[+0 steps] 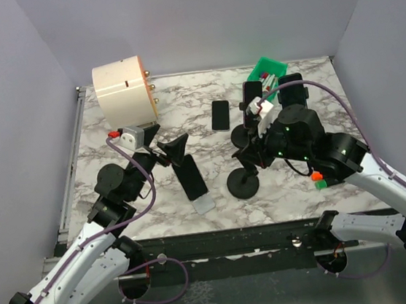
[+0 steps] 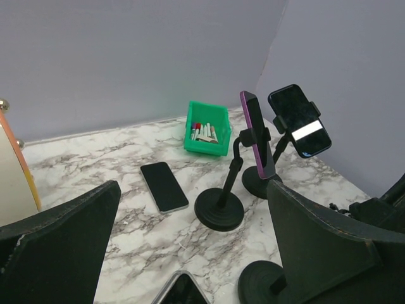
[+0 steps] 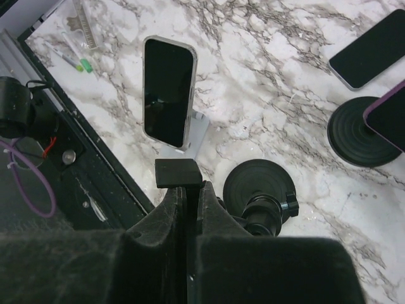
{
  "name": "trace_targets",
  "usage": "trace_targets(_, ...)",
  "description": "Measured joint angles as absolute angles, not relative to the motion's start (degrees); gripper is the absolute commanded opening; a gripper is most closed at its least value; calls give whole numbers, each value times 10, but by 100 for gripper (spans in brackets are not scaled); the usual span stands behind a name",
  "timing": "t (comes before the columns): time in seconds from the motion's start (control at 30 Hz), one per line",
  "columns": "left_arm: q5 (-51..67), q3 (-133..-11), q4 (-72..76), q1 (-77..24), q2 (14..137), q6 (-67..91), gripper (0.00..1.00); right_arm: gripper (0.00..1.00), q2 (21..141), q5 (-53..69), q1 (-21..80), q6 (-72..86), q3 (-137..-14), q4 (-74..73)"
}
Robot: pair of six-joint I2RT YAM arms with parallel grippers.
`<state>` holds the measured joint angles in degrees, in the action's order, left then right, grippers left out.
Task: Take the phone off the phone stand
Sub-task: Pick up the phone stand at the center of the board, then place the phone stand at the center of the board.
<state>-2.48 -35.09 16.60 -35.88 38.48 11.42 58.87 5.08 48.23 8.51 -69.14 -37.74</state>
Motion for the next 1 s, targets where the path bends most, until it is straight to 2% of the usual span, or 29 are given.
trace_targets(0.37,-27,-351,166,-362,385,113,98,0,565,38,483,76,-832,-469)
trace_targets(0.77,-68,-349,163,-373,344,94,99,0,664,77,483,65,-999,-461)
trace_targets(0.87,-23,-350,165,-372,317,66,99,0,686,84,483,64,-1024,-461)
trace_targets(1.0,105,-378,167,-373,307,13,99,0,703,98,483,69,-1047,-457)
